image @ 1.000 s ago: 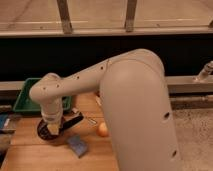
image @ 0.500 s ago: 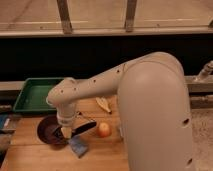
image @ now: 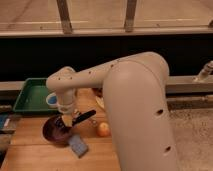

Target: Wipe purple bowl with brush

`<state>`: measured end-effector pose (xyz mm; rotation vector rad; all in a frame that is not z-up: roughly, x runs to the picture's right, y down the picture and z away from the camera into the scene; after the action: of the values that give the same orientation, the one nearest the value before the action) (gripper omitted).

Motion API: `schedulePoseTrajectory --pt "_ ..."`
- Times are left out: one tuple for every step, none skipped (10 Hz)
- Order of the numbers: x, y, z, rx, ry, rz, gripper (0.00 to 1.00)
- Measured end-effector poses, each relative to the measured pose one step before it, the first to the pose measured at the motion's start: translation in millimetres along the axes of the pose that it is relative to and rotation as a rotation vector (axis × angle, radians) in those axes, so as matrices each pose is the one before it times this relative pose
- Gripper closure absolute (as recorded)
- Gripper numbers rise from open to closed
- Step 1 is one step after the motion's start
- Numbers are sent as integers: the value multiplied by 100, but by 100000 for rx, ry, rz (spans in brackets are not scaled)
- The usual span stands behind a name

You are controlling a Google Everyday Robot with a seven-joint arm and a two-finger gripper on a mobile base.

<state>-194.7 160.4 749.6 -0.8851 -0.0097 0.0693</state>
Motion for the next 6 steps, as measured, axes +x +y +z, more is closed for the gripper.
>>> schedulePoseTrajectory --pt "-1062 -192 -245 391 51 -2474 100" --pt "-767 107 -134 381 146 -2165 100" --pt "-772 507 -112 335 16 -2102 100" --pt "-1315 1349 80 57 259 -3734 100" --pt "-1355 1278 175 312 -853 -2141 100" --pt "-567 1094 202 -51 -748 -841 100"
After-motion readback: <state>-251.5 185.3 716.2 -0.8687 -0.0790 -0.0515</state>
